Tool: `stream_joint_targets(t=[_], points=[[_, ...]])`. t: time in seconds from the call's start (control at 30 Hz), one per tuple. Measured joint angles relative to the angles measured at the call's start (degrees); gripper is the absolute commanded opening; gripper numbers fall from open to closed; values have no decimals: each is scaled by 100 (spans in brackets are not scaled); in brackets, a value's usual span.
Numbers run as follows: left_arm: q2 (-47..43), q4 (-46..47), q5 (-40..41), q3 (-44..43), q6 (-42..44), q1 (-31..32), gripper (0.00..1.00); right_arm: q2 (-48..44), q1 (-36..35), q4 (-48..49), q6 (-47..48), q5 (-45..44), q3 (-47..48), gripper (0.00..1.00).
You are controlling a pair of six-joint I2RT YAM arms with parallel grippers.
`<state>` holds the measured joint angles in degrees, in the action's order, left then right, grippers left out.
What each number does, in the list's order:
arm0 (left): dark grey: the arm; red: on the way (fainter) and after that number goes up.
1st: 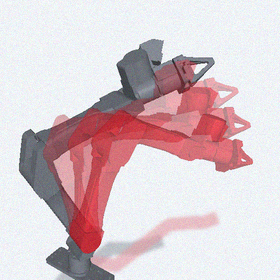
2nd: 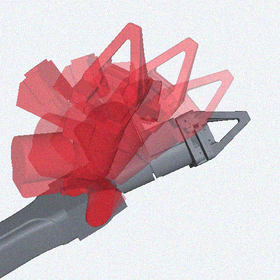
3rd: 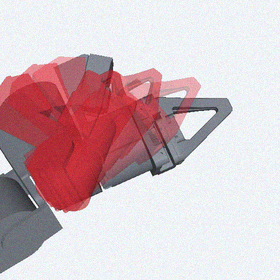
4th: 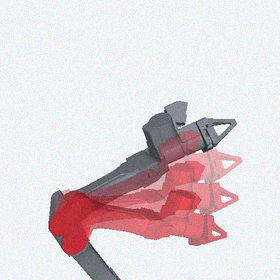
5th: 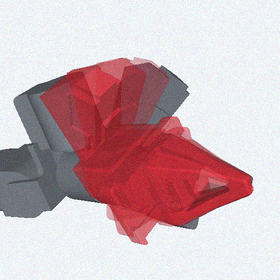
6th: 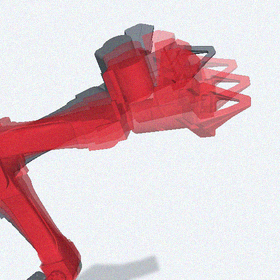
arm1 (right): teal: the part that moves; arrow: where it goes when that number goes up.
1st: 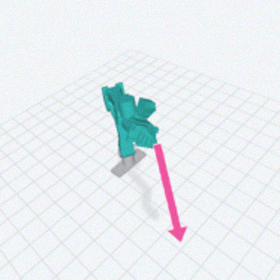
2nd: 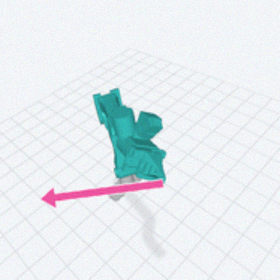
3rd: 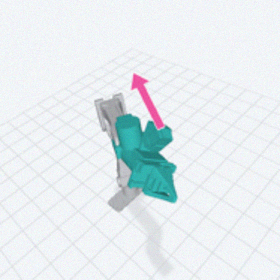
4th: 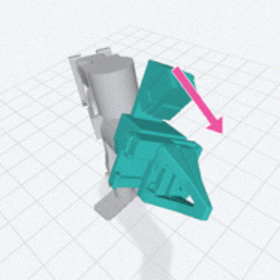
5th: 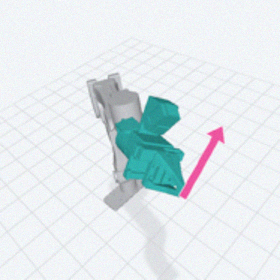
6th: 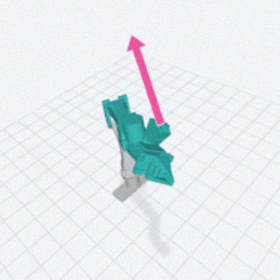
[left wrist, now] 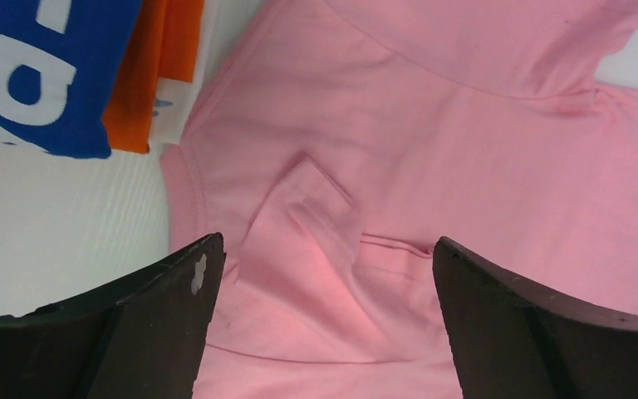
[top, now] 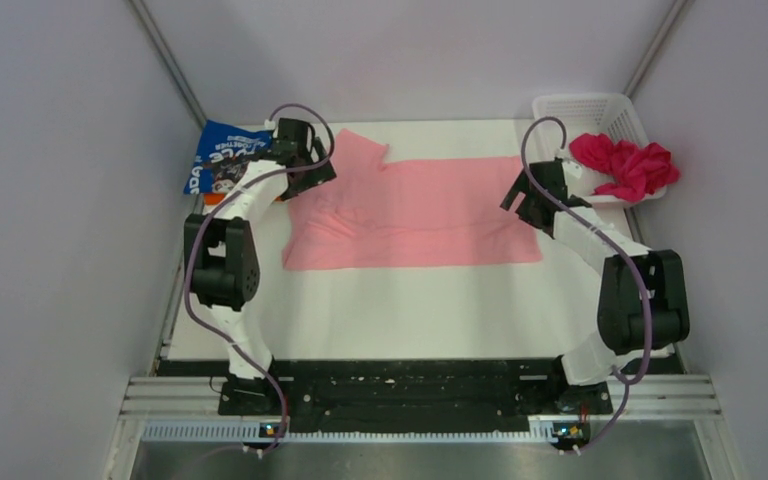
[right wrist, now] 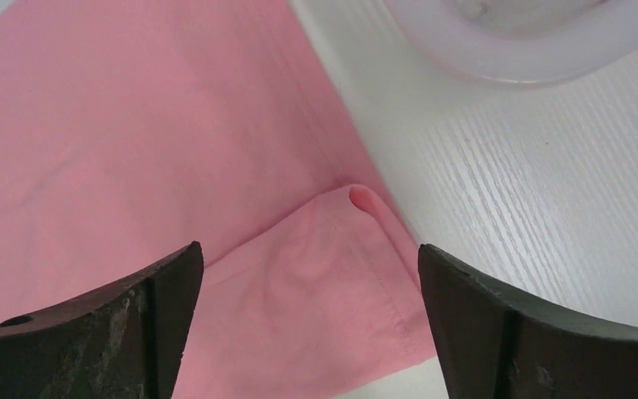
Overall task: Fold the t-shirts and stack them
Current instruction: Fold the flattened tshirt in 1/3 of the way
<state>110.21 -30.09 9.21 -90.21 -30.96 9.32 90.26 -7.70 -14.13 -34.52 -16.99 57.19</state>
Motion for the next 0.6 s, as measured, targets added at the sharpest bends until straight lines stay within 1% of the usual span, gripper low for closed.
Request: stream_joint_targets(t=[0.07, 0.13, 0.2, 0.33, 0.47, 0.6], points=[[-105, -48, -153, 66, -24, 7, 99, -48, -13, 20, 52, 26, 22, 99], [-332, 11, -400, 354, -66, 22, 99, -146, -81, 9, 103, 52, -4, 99], [-704, 151, -780, 927, -144, 44, 99, -369, -223, 118, 179, 177, -179, 99], [-1078, 378, -1335, 1707, -299, 122, 99, -566, -605, 424, 310, 605, -507, 99], [-975, 501, -1720, 1998, -417, 195, 99, -262, -909, 730, 420, 1075, -577, 99], [-807, 669, -1753, 2068, -490, 210, 99, 208, -981, 898, 472, 1283, -577, 99]])
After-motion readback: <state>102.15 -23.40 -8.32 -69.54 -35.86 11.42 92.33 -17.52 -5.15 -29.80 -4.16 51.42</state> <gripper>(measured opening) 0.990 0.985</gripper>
